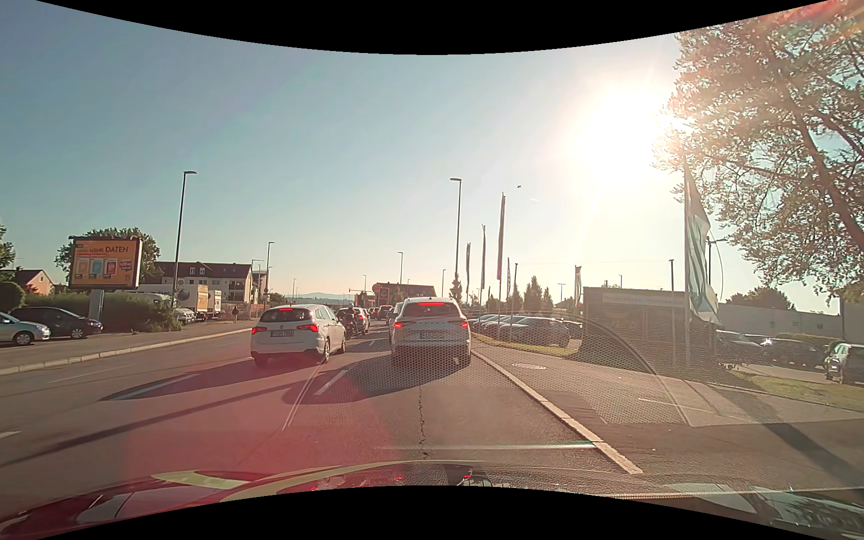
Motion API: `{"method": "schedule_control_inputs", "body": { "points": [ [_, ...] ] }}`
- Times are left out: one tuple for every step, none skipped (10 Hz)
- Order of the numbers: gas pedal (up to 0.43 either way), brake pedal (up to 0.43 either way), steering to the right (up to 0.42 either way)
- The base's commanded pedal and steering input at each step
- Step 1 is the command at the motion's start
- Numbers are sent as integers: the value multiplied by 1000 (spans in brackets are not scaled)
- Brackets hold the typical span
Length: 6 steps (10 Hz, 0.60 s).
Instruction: Follow the waypoints while adhering to traffic rules and regulations
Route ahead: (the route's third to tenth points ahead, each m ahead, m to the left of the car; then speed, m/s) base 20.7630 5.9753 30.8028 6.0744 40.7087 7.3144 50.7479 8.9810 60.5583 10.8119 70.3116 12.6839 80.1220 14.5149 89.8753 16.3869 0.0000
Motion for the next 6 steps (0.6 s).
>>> {"method": "schedule_control_inputs", "body": {
  "points": [
    [0,256,-15],
    [0,250,-15],
    [0,250,-15],
    [0,250,-15],
    [0,250,-15],
    [0,256,-15]
  ]
}}
